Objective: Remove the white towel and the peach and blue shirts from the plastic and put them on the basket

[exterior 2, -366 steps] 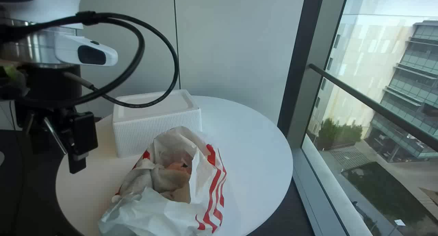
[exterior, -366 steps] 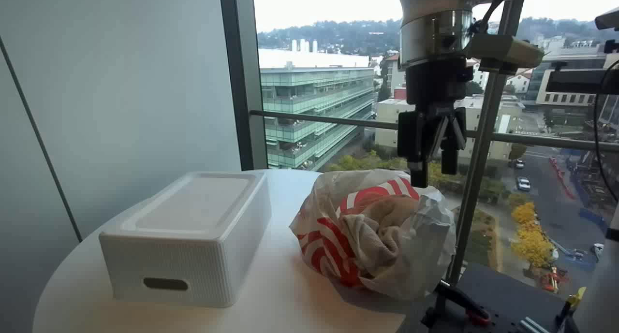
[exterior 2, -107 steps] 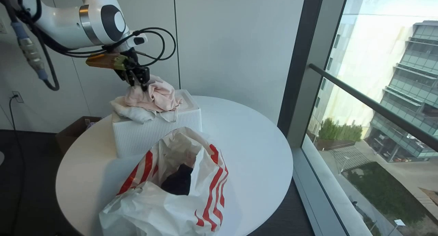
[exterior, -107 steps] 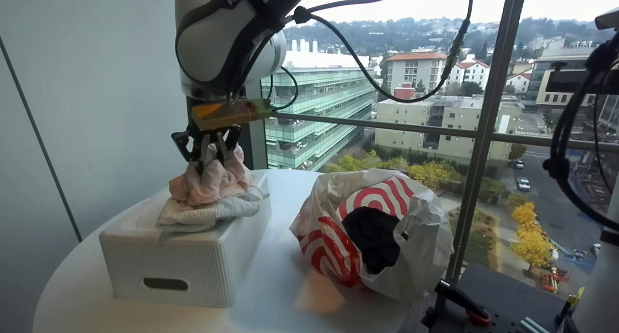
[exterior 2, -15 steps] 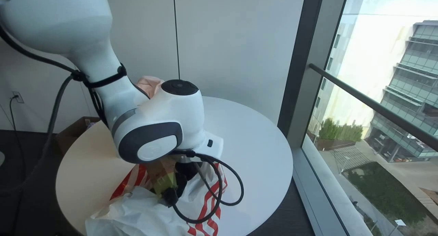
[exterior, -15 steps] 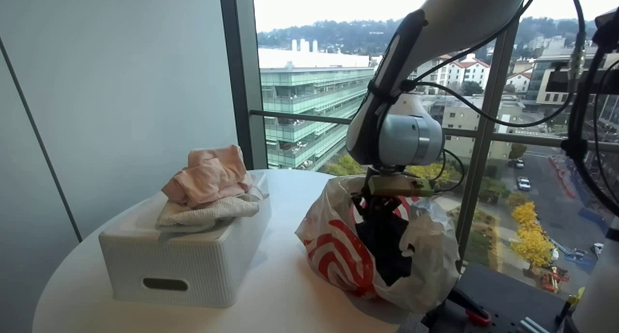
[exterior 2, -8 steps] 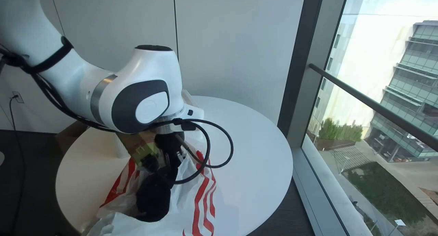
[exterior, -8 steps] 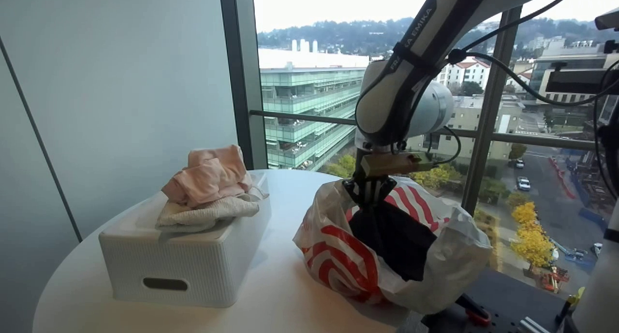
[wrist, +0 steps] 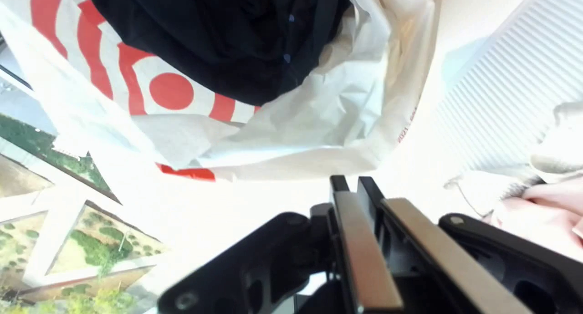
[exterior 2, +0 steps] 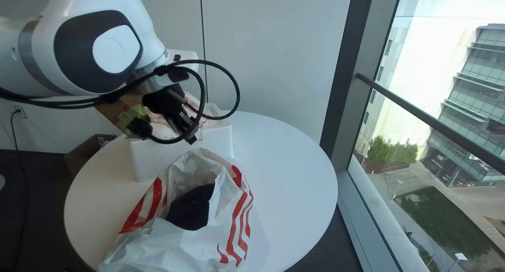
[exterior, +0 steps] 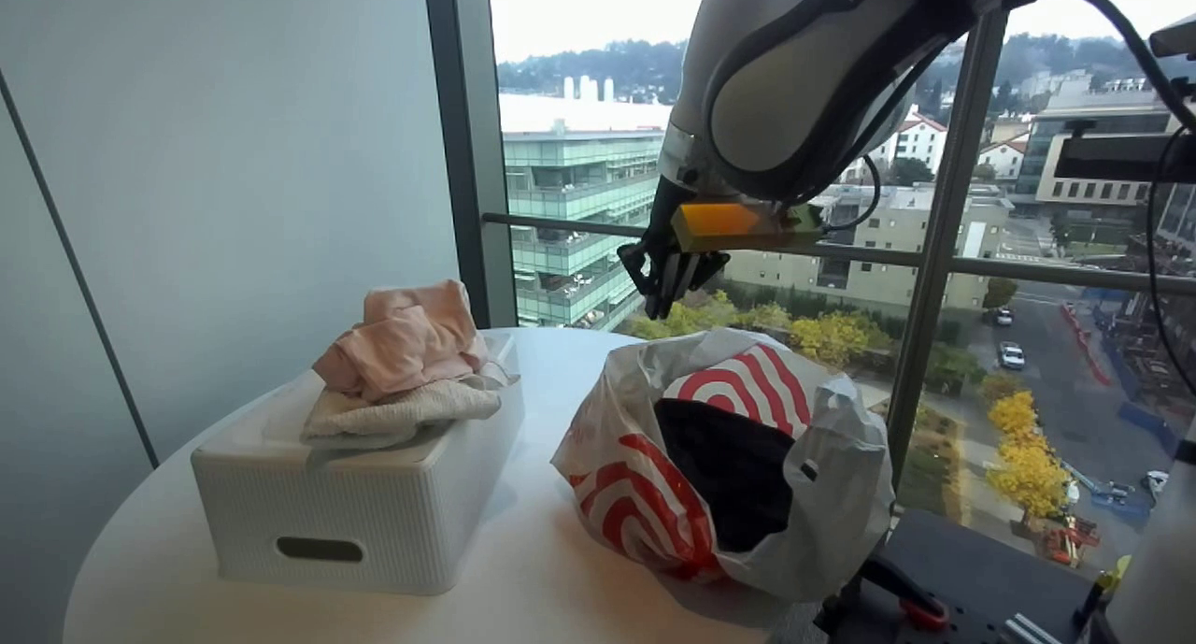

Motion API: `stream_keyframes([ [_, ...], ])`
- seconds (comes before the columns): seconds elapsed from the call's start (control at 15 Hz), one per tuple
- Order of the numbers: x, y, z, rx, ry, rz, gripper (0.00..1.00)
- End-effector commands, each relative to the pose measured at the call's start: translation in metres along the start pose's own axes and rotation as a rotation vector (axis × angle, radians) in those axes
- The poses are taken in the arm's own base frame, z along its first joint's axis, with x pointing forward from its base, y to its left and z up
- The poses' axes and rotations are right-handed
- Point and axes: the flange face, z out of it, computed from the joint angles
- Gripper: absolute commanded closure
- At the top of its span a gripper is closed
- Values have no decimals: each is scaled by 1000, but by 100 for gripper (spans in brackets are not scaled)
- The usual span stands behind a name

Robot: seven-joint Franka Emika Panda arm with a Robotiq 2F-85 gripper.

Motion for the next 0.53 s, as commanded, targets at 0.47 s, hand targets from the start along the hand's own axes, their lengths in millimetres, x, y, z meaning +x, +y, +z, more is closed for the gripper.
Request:
stream_keyframes([
  [0.47, -19, 0, -9, -78, -131, 65, 59],
])
